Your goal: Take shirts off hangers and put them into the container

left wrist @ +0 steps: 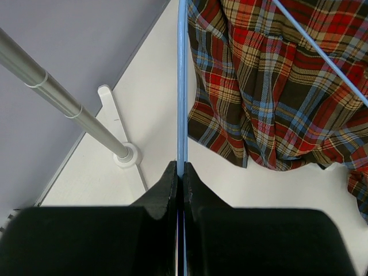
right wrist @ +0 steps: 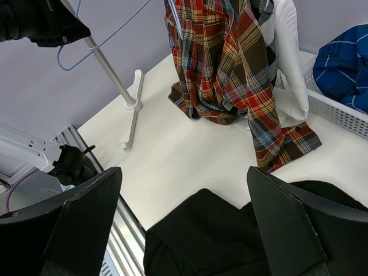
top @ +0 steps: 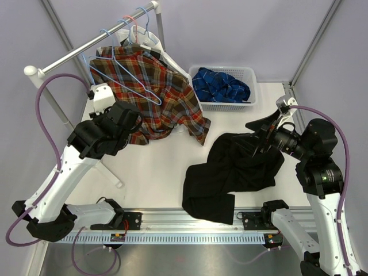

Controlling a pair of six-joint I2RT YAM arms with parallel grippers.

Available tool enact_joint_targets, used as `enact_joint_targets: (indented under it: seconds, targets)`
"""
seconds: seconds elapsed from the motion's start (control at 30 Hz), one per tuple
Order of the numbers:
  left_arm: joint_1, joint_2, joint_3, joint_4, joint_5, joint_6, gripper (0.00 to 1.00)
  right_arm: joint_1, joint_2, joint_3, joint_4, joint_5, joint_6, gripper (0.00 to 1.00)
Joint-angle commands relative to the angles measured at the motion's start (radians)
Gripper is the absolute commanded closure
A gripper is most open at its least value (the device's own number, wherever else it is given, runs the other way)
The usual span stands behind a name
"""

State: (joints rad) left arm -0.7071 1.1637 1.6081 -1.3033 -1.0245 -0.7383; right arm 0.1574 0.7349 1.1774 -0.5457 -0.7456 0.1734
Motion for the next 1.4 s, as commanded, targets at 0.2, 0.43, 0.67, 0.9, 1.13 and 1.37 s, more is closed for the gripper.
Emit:
enact_joint_targets:
  seconds: [0.2, 0.43, 0.67, 0.9, 1.13, 1.37]
  targets:
    - [0.017, -0.035, -0.041, 0.058, -0.046, -0.076, 1.0, 0.011, 0.004, 0.001, 0.032, -0.017, 0.023, 0.01]
    - [-0.035, -0.012, 0.09, 0.094, -0.077, 0.048, 1.0, 0.025, 0.009, -0.002, 0.036, -0.017, 0.021, 0.01]
    - [-0.132, 0.054, 0.136, 0.121, -0.025, 0.154, 1.0, 0.03, 0.012, 0.001, 0.038, -0.018, 0.018, 0.01]
    - [-0.15, 0.056, 0.162, 0.116, -0.088, 0.122, 1.0, 0.031, 0.011, -0.004, 0.032, -0.012, 0.014, 0.01]
    - [-0.149, 0.062, 0.179, 0.114, -0.161, 0.128, 1.0, 0.031, 0.018, 0.001, 0.03, -0.011, 0.015, 0.01]
    - [-0.147, 0.06, 0.17, 0.116, -0.261, 0.111, 1.0, 0.033, 0.032, -0.002, 0.03, -0.015, 0.021, 0.01]
